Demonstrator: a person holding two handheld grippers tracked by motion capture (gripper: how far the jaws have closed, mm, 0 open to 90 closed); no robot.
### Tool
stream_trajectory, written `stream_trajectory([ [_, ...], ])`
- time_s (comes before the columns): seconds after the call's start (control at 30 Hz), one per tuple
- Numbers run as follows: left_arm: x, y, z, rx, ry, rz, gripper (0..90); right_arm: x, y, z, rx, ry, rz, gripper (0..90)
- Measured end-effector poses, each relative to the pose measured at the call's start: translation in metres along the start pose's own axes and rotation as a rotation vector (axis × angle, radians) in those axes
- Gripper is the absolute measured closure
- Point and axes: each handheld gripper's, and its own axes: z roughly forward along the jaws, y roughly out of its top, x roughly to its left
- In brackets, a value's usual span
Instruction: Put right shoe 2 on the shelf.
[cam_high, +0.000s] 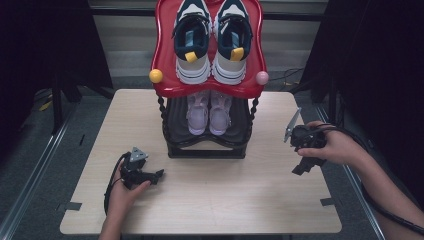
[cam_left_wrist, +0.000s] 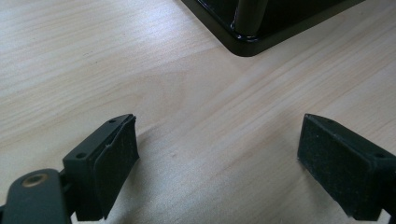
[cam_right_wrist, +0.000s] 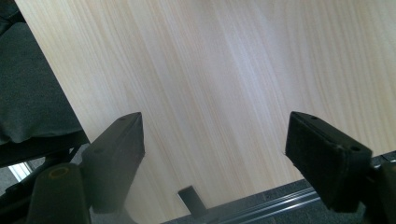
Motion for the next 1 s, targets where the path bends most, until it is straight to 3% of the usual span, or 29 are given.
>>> stream_trajectory([
  [0.37, 0.001, 0.0, 0.0, 0.007, 0.0, 0.012, 11.7, 0.001, -0.002, 0.028, -0.002, 0.03, 0.006, 19.4],
  [0.43, 0.0, 0.0, 0.0, -0.002, 0.0, -0.003, 11.7, 0.001, -0.003, 0.033, -0.008, 0.039, 0.016, 19.4],
  [0.5, 0.001, 0.0, 0.0, 0.007, 0.0, 0.012, 11.7, 0.001, -0.004, 0.038, -0.016, 0.034, 0.012, 19.4],
  [0.63, 0.0, 0.0, 0.0, -0.002, 0.0, -0.002, 11.7, 0.004, -0.006, 0.048, -0.032, 0.043, 0.024, 19.3],
  [1.0, 0.001, 0.0, 0.0, 0.007, 0.0, 0.012, 11.7, 0.004, -0.013, 0.073, -0.085, 0.054, 0.048, 19.2],
])
